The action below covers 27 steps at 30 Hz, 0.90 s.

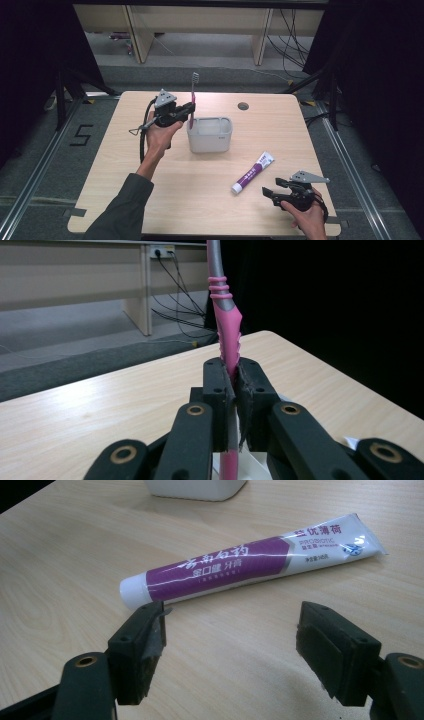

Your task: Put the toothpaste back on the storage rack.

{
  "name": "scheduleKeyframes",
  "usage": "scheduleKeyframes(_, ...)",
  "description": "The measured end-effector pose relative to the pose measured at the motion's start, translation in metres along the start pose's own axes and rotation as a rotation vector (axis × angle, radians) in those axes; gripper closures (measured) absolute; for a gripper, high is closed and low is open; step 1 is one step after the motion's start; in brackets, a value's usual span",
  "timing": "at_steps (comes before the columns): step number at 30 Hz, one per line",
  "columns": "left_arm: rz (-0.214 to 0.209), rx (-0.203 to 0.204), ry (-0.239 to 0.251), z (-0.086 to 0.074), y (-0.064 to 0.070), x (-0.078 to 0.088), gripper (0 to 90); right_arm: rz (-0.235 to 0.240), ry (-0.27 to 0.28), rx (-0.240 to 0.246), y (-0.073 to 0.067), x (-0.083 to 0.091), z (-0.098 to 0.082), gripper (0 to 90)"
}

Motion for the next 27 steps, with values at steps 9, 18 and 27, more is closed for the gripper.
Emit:
scheduleKeyframes(9, 0.011, 0.019, 0.011, -0.007, -0.005, -0.016, 83.1, 0.015, -0.018, -0.028, -0.003, 0.0, 0.0, 29.0)
scheduleKeyframes(18, 0.03, 0.022, 0.003, -0.012, -0.006, -0.025, 83.1, 0.004, -0.006, 0.004, -0.001, 0.0, 0.0, 28.9)
scheduleKeyframes(27, 0.039, 0.04, -0.025, -0.02, -0.01, -0.034, 83.1, 0.015, -0.002, -0.007, -0.003, -0.002, 0.0, 29.0)
Point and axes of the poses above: each handheld gripper's, and its own axes: x roughly backward along the jaws, z roughly out of its top, y roughly to its right, the point moved 1 cm from there along -x, roughly forward along the jaws, and after that the axes turned 15 degrees about -y, right-handed, at the moved point
